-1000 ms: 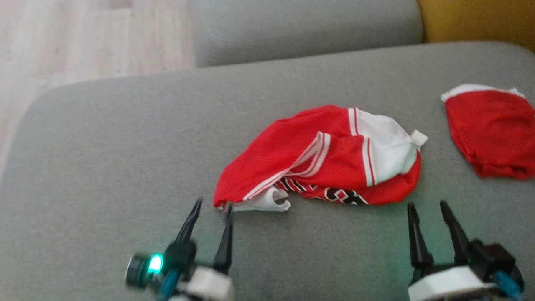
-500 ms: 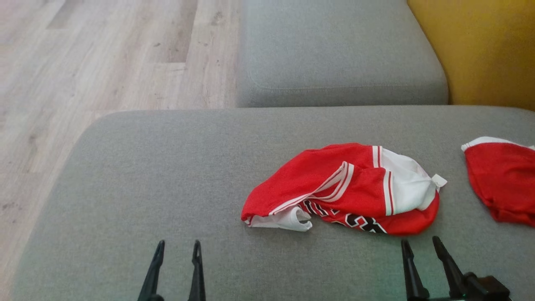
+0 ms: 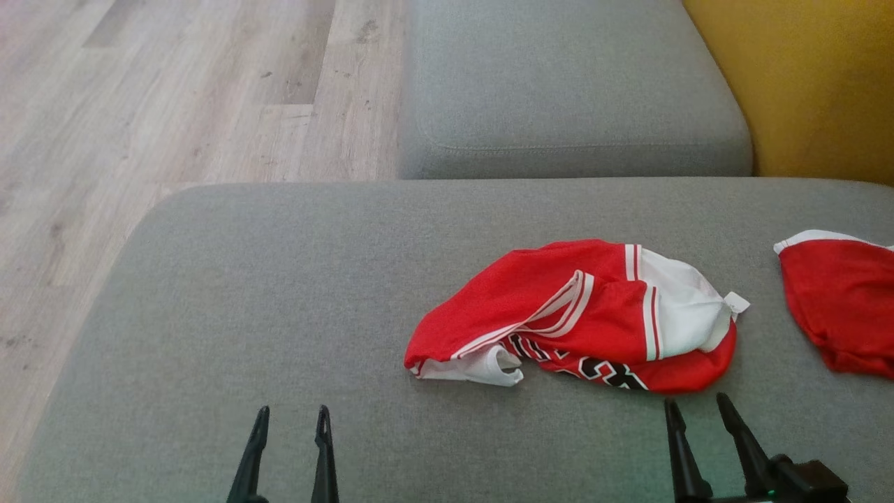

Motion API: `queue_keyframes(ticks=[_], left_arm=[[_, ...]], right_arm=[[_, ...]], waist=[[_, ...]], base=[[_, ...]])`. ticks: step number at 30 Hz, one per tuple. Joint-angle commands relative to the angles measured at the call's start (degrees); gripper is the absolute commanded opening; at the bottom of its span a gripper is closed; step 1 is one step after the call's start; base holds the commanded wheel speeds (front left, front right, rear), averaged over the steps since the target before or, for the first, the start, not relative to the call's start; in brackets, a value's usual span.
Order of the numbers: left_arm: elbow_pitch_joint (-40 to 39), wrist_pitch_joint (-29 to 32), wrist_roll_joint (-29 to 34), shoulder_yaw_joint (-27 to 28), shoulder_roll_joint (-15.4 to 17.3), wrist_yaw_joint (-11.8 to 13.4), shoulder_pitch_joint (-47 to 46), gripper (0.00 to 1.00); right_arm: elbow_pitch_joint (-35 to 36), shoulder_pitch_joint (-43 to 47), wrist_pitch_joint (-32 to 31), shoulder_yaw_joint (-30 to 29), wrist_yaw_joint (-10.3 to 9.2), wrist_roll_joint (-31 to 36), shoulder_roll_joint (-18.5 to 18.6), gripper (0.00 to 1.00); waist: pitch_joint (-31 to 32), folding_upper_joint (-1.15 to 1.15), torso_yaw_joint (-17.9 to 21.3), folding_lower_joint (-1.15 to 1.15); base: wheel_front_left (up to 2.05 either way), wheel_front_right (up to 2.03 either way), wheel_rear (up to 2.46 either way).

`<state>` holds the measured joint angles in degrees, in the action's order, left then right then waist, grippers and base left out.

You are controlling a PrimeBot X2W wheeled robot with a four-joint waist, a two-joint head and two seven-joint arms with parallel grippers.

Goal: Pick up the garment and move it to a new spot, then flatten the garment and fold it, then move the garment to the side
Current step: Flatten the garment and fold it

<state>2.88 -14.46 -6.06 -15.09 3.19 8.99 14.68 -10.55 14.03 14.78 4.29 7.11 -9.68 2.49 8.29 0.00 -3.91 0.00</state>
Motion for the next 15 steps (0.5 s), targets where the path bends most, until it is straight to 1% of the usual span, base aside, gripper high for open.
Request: queue_keyframes(ticks=[1,4,7,10,15], left_arm=[[-1.7,-0.5,0.5,1.2,-0.3,-0.2,-2.0,1.0],[-0.5,-0.5,1.2,0.1,-0.3,-1.2,-3.3,1.0],[2.0,-0.5,0.4,-2.4,-0.3,-3.3,-7.1,1.0],[5.5,-0.5,-0.7,-5.9,-0.3,-5.3,-13.7,1.0],[14.7,-0.5,-1.9,-13.5,-0.3,-8.3,-28.1,1.0]], right_arm=[[2.1,-1.8,0.2,1.5,0.37,-0.1,0.4,1.0],[2.2,-2.2,0.2,1.8,0.37,0.1,0.4,1.0],[2.2,-2.7,0.2,2.6,0.37,0.5,0.4,1.0],[2.2,-3.7,0.2,3.6,0.37,1.4,0.4,1.0],[2.6,-6.6,0.2,6.0,0.37,1.9,0.9,1.0]], waist=[[-0.2,0.0,0.1,0.0],[-1.3,0.0,0.6,0.0],[-3.0,0.0,1.9,0.0],[-6.1,0.0,3.9,0.0],[-12.4,0.0,8.8,0.0]], base=[[0.0,0.0,0.0],[0.0,0.0,0.0],[0.0,0.0,0.0],[0.0,0.0,0.0],[0.0,0.0,0.0]])
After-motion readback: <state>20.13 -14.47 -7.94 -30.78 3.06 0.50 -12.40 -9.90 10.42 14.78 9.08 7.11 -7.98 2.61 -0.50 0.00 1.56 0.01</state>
